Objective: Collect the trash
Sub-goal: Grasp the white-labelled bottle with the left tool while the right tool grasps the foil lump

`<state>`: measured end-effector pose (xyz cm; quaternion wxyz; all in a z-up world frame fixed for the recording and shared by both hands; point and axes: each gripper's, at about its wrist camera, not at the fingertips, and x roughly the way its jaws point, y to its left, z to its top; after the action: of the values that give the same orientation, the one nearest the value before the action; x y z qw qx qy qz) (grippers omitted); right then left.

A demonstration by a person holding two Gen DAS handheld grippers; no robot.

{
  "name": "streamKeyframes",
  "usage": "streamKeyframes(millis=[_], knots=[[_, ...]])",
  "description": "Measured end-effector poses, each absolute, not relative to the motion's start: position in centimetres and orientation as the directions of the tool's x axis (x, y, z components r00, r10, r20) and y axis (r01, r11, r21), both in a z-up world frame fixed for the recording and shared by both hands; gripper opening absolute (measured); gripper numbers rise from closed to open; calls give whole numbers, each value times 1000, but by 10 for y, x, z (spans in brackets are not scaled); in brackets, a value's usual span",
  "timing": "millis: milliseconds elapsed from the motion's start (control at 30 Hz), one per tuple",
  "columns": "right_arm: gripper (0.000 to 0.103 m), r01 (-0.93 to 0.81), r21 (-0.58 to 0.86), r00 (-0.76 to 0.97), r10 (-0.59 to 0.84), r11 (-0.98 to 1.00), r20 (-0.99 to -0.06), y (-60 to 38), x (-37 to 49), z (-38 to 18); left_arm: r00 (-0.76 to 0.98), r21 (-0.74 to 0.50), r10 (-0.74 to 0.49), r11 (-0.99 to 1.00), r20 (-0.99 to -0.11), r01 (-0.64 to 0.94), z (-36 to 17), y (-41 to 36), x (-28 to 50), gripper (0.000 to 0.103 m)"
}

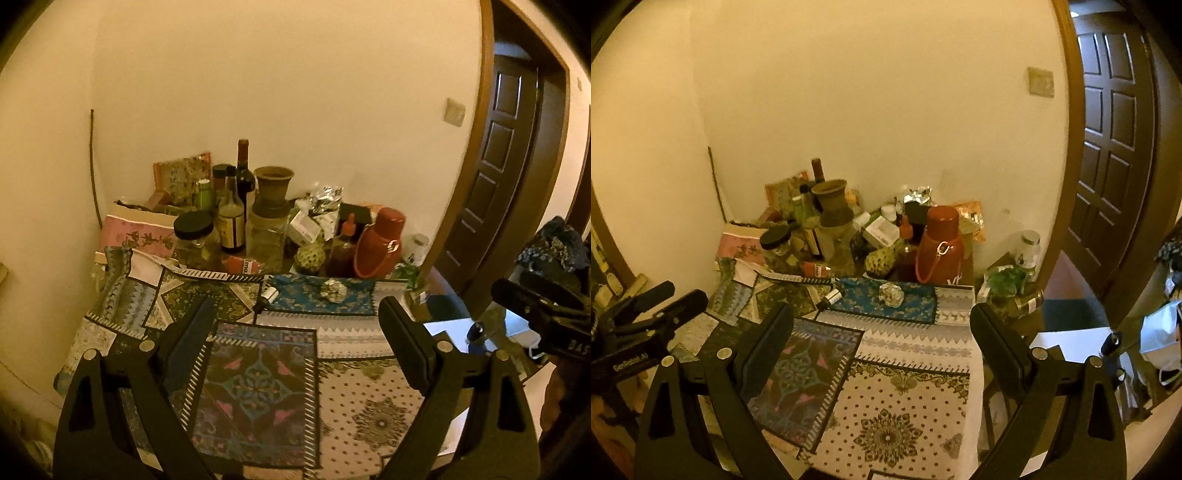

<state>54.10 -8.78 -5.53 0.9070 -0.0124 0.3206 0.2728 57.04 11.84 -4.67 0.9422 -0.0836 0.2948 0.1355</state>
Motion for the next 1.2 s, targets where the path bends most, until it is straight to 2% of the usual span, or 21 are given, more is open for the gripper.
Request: streamKeyframes(millis=[367, 600, 800, 833, 933, 967, 1000, 1067, 1133, 1200], knots=[[95, -426, 179, 539, 408, 887, -737, 5, 641, -132, 715, -47, 119, 977, -688, -207, -98, 210, 687, 91], [95, -380, 175, 445, 346, 908, -826, 49, 712, -211, 582, -55, 70, 979, -810, -194, -187, 251, 755, 91], [93, -325, 144, 389, 272, 934, -880, 74, 757, -272, 507, -76, 21, 982, -862, -170, -244, 260, 786, 90], [91, -316, 138, 386, 260, 939, -885, 75, 762, -277, 499, -79, 14, 983, -867, -164, -250, 261, 790, 90], [75, -286, 132, 357, 234, 949, -905, 77, 772, -293, 477, -87, -13, 987, -879, -133, -266, 260, 803, 81], [61, -274, 142, 342, 235, 951, -910, 76, 775, -297, 470, -87, -18, 988, -882, -126, -270, 259, 807, 76], [53, -267, 157, 331, 244, 951, -912, 73, 775, -299, 468, -91, -23, 988, -884, -123, -275, 259, 811, 74], [52, -253, 180, 341, 262, 950, -903, 68, 773, -298, 444, -109, -44, 986, -895, -122, -285, 260, 820, 63], [51, -252, 196, 356, 279, 948, -892, 61, 767, -291, 426, -133, -76, 985, -902, -106, -293, 258, 827, 57], [50, -253, 213, 367, 297, 944, -882, 53, 758, -283, 417, -122, -73, 988, -906, -92, -299, 254, 832, 56]])
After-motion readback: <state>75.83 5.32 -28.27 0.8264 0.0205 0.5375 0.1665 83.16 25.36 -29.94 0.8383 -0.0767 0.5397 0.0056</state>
